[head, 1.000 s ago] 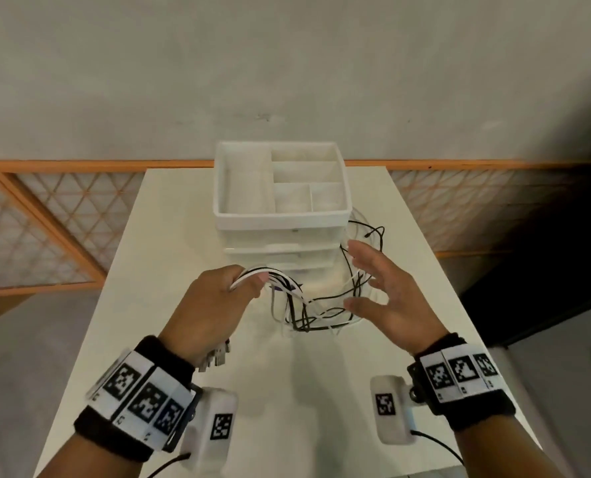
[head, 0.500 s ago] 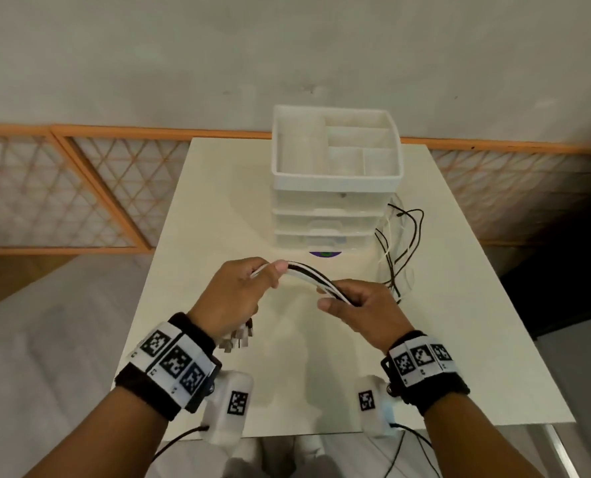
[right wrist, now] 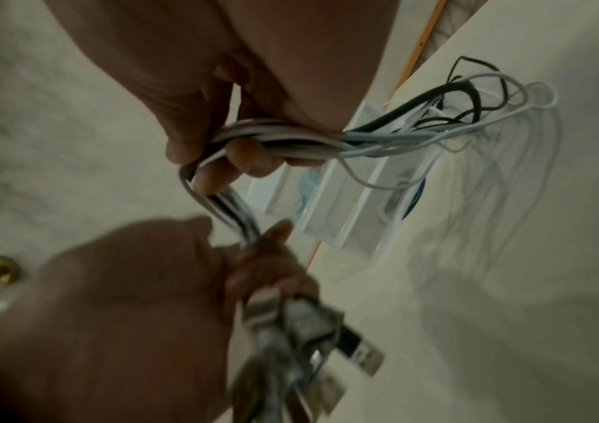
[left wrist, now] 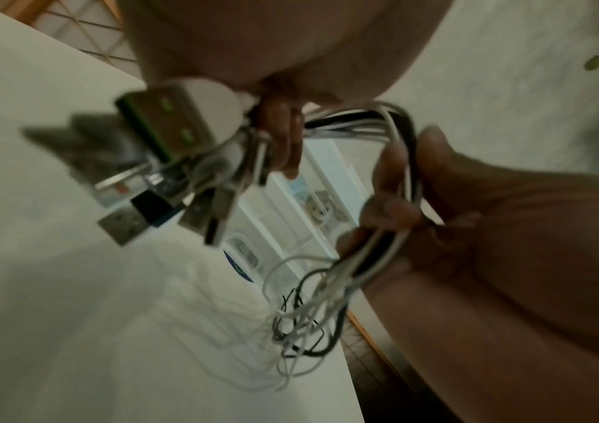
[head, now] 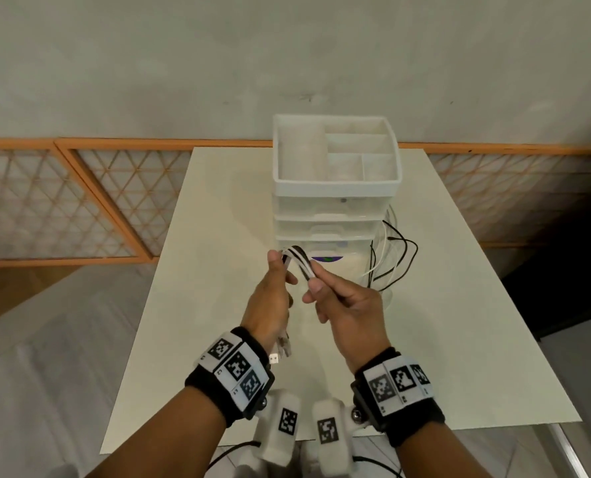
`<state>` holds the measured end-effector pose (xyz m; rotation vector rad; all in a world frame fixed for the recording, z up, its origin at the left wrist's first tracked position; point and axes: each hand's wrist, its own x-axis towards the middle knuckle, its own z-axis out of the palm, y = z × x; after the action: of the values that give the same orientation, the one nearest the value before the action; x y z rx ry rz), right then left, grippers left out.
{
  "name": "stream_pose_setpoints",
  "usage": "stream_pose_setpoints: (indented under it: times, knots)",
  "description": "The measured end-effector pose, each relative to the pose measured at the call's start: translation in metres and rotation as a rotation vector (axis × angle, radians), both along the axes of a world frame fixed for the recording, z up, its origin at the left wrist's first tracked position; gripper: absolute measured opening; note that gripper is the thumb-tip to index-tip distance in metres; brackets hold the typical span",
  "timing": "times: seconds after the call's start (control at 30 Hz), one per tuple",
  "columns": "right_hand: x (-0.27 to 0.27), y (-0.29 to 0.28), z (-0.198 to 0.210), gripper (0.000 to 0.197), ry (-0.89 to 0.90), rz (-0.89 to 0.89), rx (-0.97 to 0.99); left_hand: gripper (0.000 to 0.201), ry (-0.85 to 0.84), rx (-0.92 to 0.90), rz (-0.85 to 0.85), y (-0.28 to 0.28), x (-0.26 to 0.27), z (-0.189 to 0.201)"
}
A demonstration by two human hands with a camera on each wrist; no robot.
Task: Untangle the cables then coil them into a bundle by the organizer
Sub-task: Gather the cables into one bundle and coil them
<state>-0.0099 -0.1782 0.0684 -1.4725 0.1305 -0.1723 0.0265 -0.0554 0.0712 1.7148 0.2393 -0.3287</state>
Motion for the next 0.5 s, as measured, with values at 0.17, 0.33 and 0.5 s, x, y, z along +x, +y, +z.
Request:
stream_pose_setpoints:
  times: [0.17, 0.33, 0.5]
  knots:
    - [0.000, 0.015, 0.000, 0.026, -0.060, 0.125, -0.224, 0.070, 0.042, -0.329, -0.286, -0.012, -0.008, 0.013]
    - [0.001, -0.007, 0.004, 0.019, -0.075, 0.304, -0.289, 0.051, 0.004, -0.429, -0.054, -0.001, 0.005, -0.006]
    - [0.015, -0.034, 0.028, 0.028, -0.110, 0.194, -0.446, 0.037, -0.094, -0.325, -0.137, 0.014, 0.008, -0.001]
